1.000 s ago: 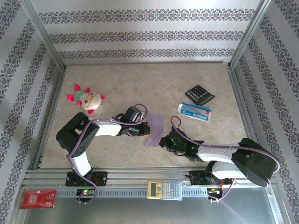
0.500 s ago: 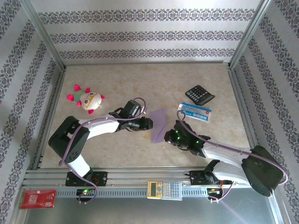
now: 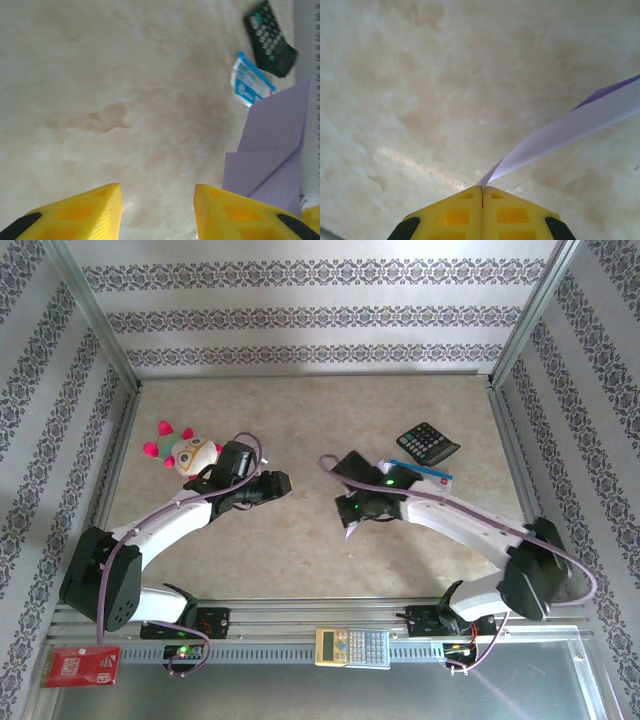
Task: Fold a paper plane with a square sheet of paper (pick it up from the middle)
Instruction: Turn over the paper at the center of the table.
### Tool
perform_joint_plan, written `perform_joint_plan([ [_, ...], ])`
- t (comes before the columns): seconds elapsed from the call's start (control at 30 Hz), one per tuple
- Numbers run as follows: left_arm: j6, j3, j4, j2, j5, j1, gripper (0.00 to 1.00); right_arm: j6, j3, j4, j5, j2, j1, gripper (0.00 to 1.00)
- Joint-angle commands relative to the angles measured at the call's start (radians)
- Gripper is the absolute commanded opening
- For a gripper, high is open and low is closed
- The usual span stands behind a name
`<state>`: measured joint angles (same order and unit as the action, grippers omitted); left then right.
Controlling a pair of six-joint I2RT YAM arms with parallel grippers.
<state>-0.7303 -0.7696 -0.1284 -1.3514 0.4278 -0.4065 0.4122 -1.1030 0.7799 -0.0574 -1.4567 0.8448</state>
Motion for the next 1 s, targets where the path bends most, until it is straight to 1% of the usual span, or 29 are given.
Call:
perform_joint_plan([
  [0.0,-0.007,0.034,-0.055,0.043,-0.031,0.031,0.42,-0.022,-0.009,0.054,0.031,-0.082,0.075,0.0],
  [0.13,-0.03,0.042,-0.052,0.043,0.002,0.034,0.42,0.043,0.029,-0.101,0.158,-0.132,0.129,0.0],
  [0.23,-0.045,0.035,-0.028,0.013,0.069,0.034,0.4,0.078,0.065,-0.196,0.206,-0.146,0.139,0.0],
  [0.3,-0.061,0.027,-0.007,-0.011,0.108,0.031,0.4,0.096,0.094,-0.26,0.236,-0.146,0.139,0.02],
  [0.43,-0.094,0.005,0.057,-0.062,0.162,0.022,0.38,0.119,0.135,-0.337,0.247,-0.146,0.139,0.03],
  [0.7,-0.173,-0.089,0.185,-0.248,0.273,0.0,0.3,0.146,0.184,-0.41,0.245,-0.134,0.139,0.06],
  [0.77,-0.172,-0.129,0.182,-0.297,0.29,-0.021,0.27,0.147,0.191,-0.413,0.239,-0.137,0.14,0.06],
  [0.97,-0.152,-0.211,0.151,-0.415,0.292,-0.068,0.25,0.152,0.205,-0.434,0.231,-0.142,0.138,0.07],
])
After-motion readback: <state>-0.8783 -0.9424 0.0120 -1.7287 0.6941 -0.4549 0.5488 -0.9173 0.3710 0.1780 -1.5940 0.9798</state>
